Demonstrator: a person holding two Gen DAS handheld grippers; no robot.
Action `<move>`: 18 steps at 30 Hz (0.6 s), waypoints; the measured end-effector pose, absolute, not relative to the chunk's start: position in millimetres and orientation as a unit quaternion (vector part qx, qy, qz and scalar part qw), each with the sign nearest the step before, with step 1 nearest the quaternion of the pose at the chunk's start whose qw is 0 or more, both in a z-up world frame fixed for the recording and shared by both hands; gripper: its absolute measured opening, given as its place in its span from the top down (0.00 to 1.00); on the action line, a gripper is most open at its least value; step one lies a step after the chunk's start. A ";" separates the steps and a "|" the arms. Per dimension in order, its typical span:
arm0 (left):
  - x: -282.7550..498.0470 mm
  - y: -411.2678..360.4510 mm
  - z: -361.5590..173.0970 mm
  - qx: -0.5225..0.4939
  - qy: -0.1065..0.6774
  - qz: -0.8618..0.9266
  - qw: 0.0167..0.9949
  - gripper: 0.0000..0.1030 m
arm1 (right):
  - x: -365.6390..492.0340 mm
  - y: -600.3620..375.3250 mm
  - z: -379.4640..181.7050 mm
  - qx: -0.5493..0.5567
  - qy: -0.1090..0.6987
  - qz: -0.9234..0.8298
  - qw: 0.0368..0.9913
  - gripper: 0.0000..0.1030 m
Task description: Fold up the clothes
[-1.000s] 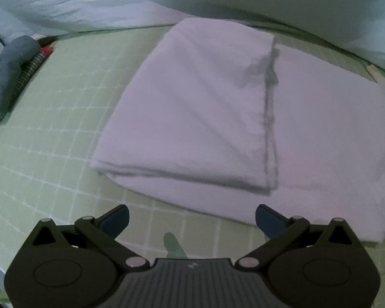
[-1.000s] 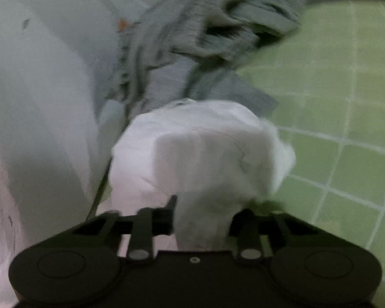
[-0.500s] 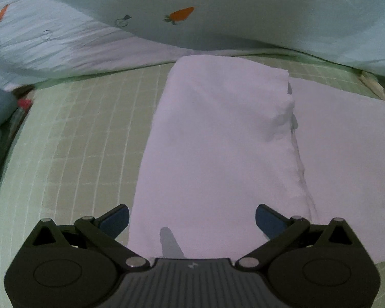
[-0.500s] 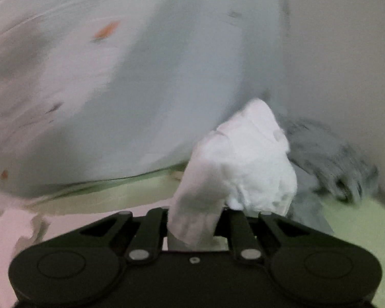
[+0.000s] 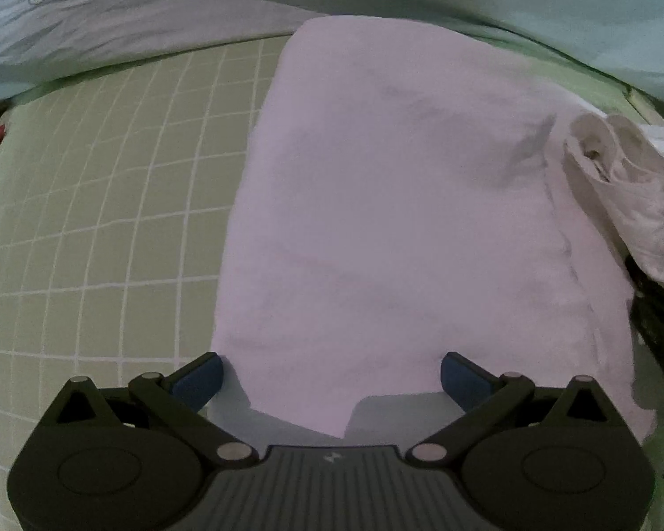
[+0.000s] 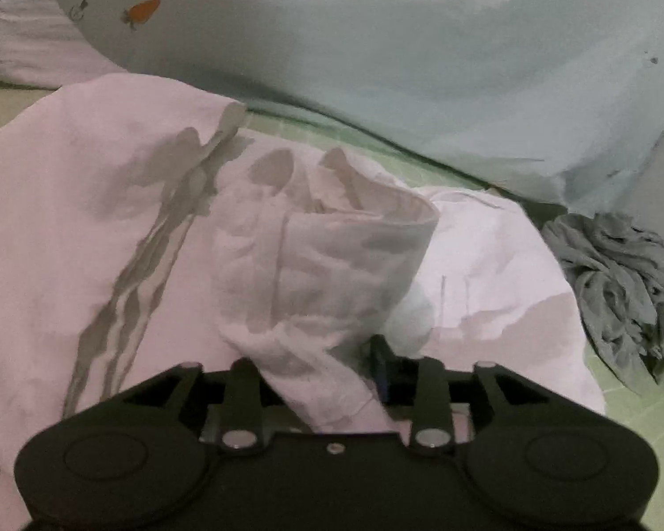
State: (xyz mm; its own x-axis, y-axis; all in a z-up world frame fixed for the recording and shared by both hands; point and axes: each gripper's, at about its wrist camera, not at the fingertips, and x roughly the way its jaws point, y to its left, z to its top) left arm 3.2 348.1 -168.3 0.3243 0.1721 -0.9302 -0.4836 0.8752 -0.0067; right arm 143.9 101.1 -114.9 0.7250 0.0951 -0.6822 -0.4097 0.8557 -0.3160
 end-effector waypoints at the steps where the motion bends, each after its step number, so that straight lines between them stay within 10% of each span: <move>1: 4.6 347.0 -169.7 -0.140 0.544 0.206 0.801 0.00 | 146.6 99.3 -112.7 -0.221 0.350 0.143 0.899 0.62; 8: 8.3 335.2 -174.6 -0.123 0.538 0.215 0.805 0.00 | 140.2 115.2 -84.2 -0.187 0.345 0.169 0.904 0.65; 18: 8.0 337.1 -173.5 -0.118 0.546 0.215 0.801 0.00 | 125.5 116.9 -79.2 -0.139 0.364 0.277 0.878 0.41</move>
